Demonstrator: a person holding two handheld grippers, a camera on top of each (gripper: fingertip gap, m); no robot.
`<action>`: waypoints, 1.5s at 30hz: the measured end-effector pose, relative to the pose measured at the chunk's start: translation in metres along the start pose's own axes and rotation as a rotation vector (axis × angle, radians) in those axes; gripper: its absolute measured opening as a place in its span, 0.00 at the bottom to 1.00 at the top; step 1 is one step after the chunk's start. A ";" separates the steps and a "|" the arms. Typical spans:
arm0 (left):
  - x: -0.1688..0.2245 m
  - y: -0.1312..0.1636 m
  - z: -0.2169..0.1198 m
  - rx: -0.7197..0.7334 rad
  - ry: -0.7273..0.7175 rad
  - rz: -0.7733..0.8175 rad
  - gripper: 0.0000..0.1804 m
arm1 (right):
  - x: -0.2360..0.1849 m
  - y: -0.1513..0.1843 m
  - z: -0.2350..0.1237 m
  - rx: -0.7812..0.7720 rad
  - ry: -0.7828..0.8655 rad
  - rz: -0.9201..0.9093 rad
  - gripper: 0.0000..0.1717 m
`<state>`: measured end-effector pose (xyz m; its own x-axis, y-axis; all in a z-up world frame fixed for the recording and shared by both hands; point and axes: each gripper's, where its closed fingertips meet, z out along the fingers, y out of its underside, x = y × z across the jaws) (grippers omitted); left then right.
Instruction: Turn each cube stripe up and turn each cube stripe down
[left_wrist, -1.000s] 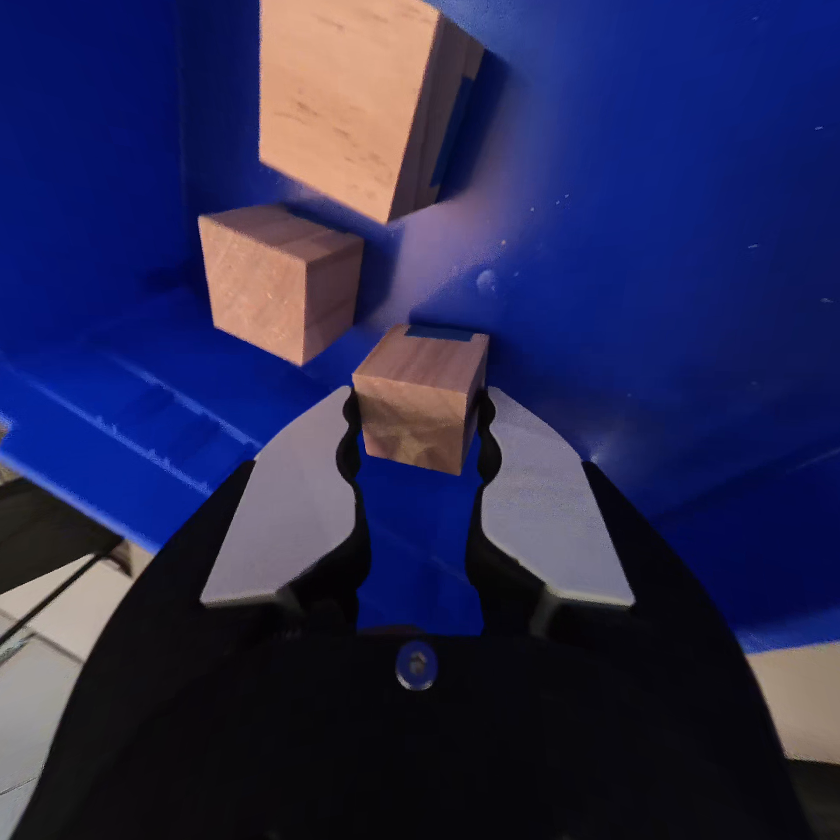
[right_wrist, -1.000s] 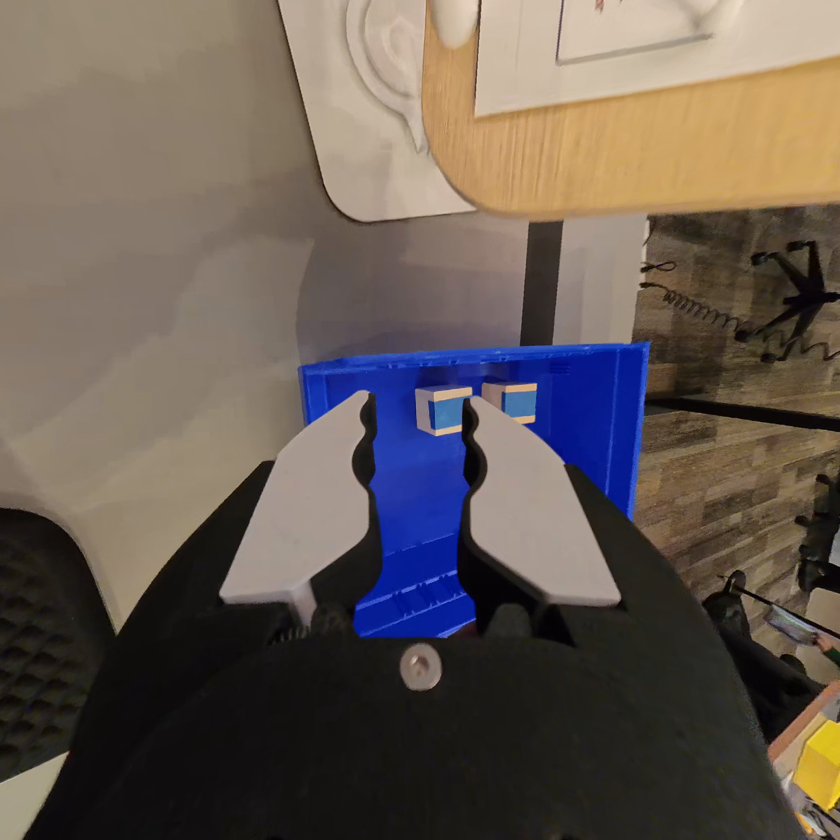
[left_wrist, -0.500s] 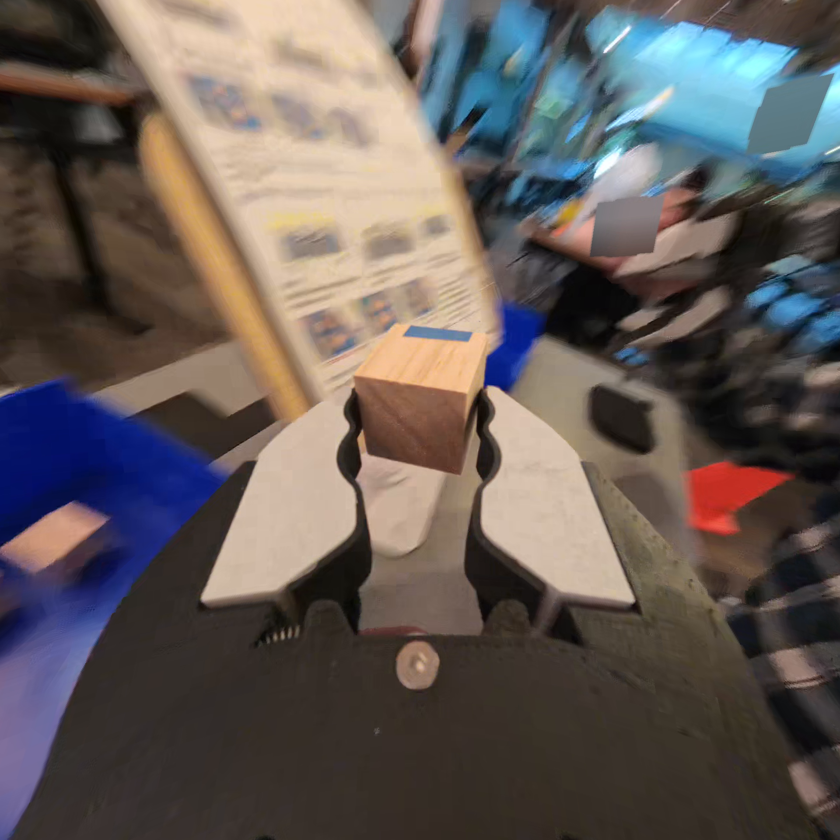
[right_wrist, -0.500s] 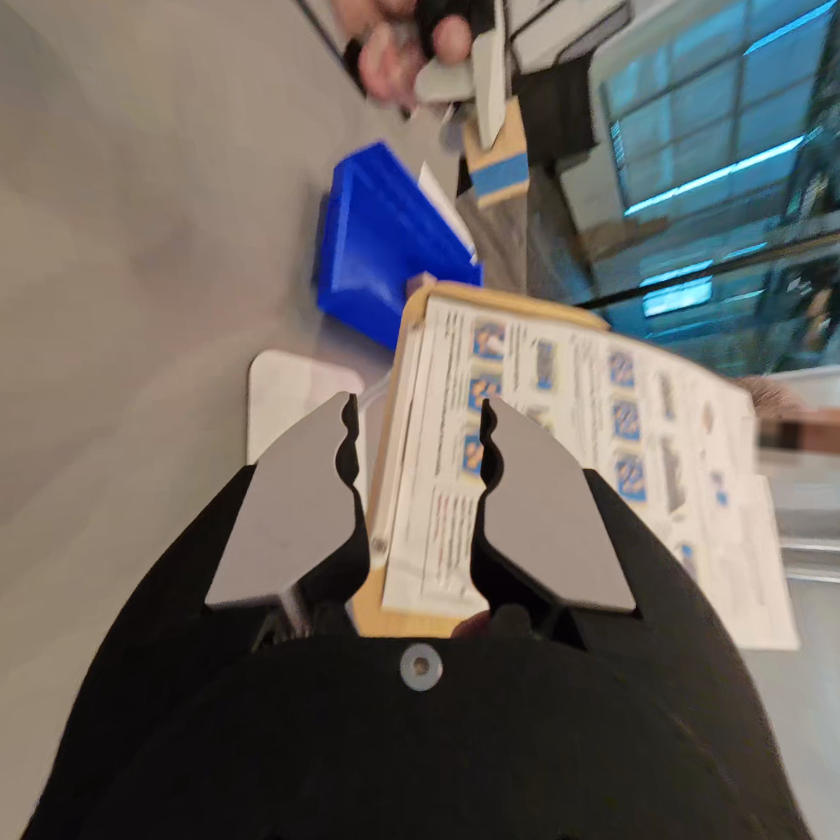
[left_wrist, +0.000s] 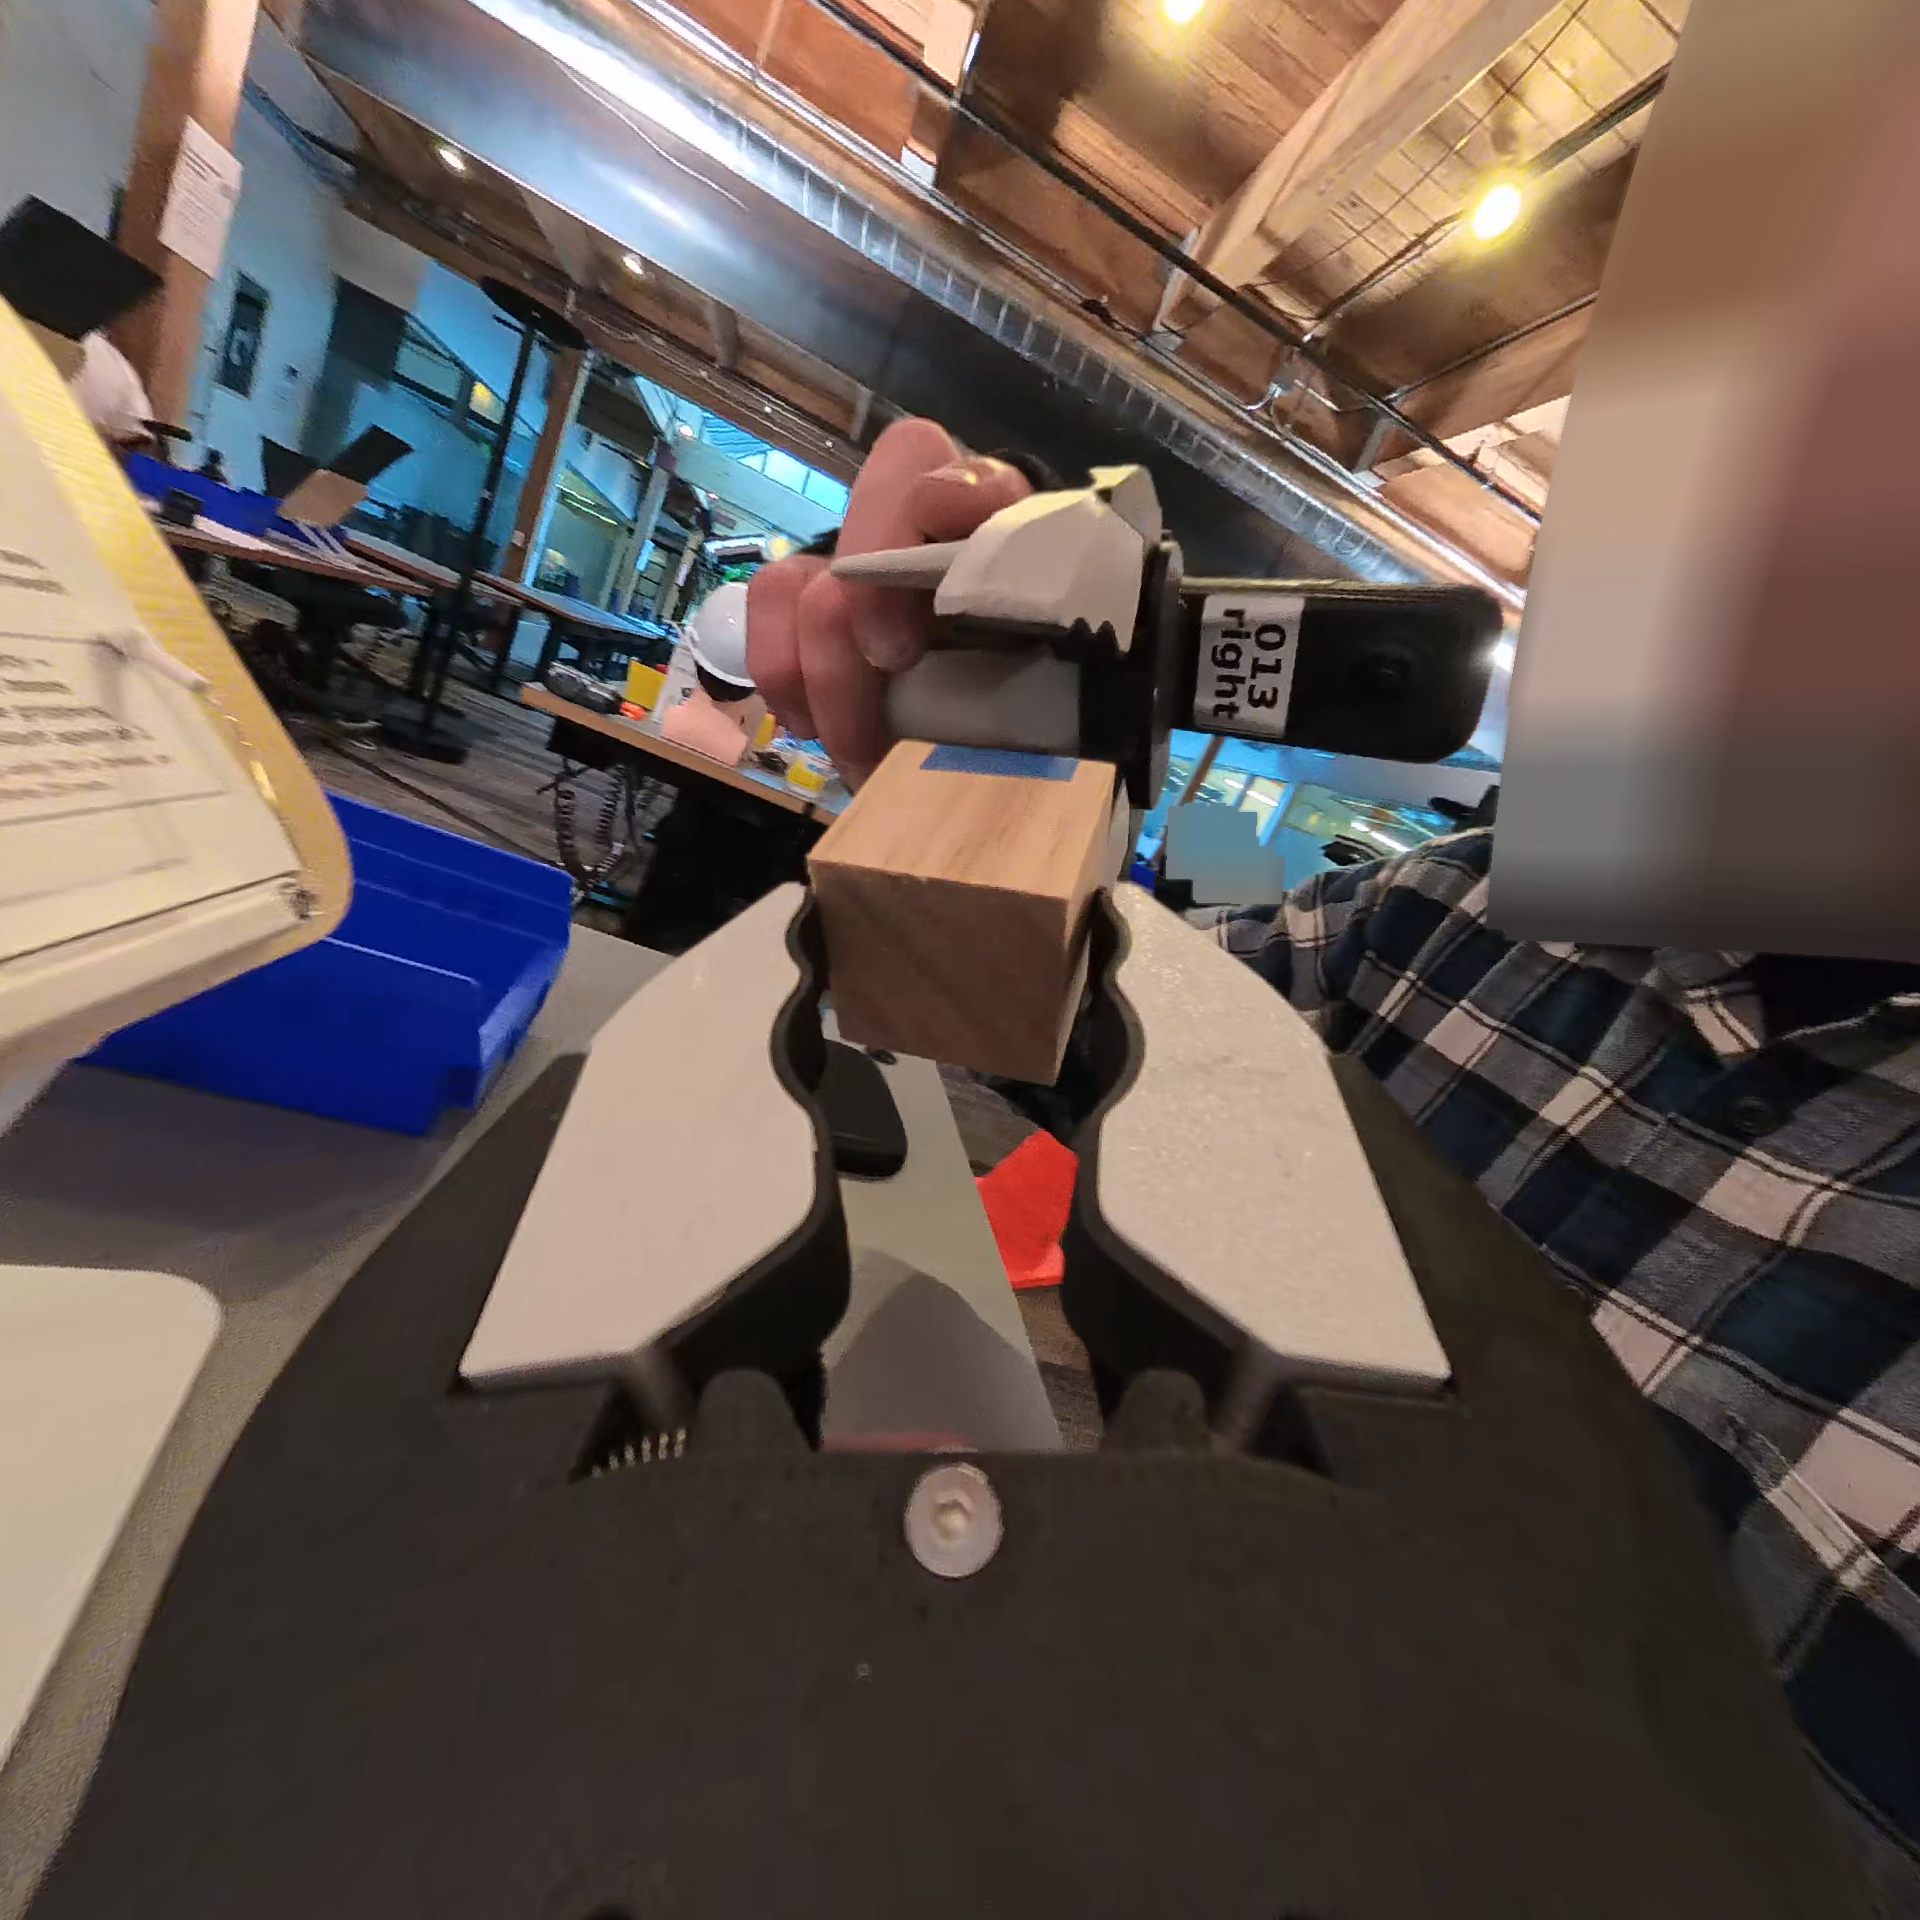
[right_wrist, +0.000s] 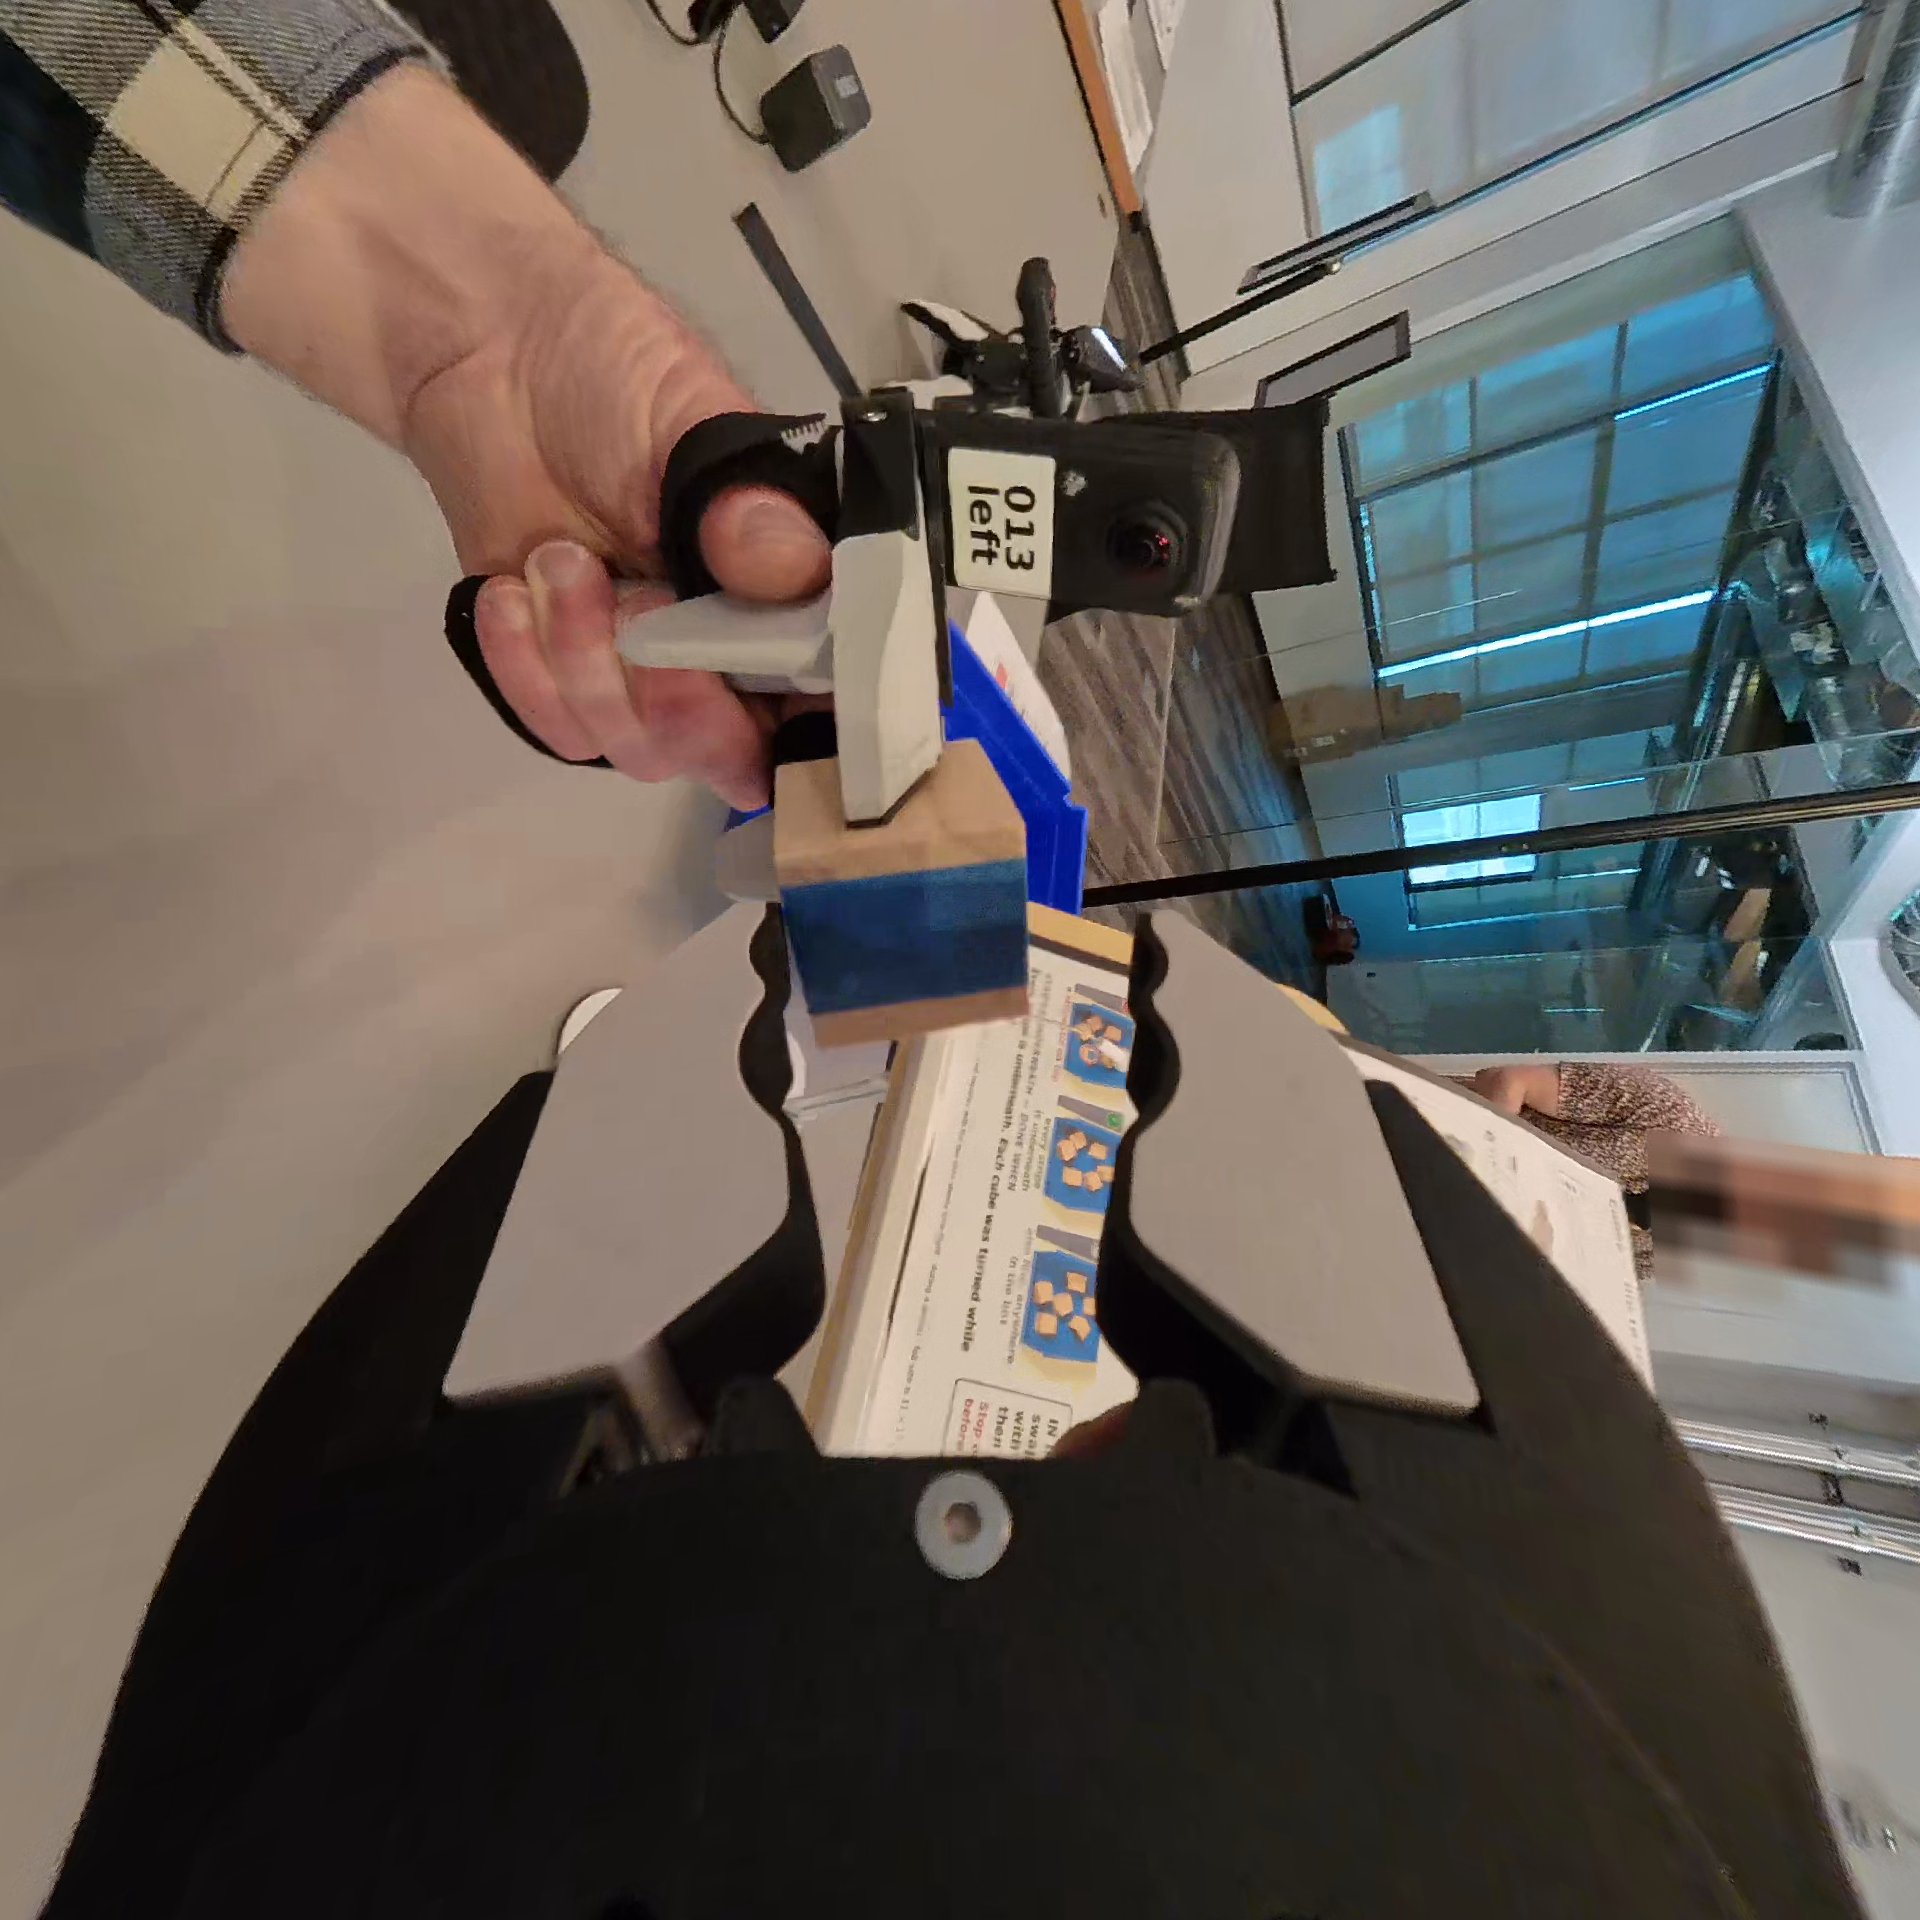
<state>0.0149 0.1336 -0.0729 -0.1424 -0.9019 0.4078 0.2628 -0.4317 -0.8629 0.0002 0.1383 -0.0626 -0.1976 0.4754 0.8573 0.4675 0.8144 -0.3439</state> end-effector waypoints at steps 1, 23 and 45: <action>0.002 0.003 0.004 0.001 0.023 -0.012 0.27 | -0.004 0.000 0.000 -0.004 -0.018 0.000 0.35; -0.033 0.019 -0.022 -0.039 -0.238 0.127 0.00 | -0.065 0.282 -0.150 -0.653 -0.304 0.438 0.27; -0.061 0.028 -0.034 -0.114 -0.314 0.139 0.00 | -0.178 0.482 -0.127 -0.934 -0.779 0.609 0.36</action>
<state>-0.0014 0.1772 -0.1319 0.1921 -0.9203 0.3407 0.1484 -0.3160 -0.9371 0.3702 0.4037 -0.3322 -0.0375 0.9921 0.1196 0.9974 0.0298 0.0656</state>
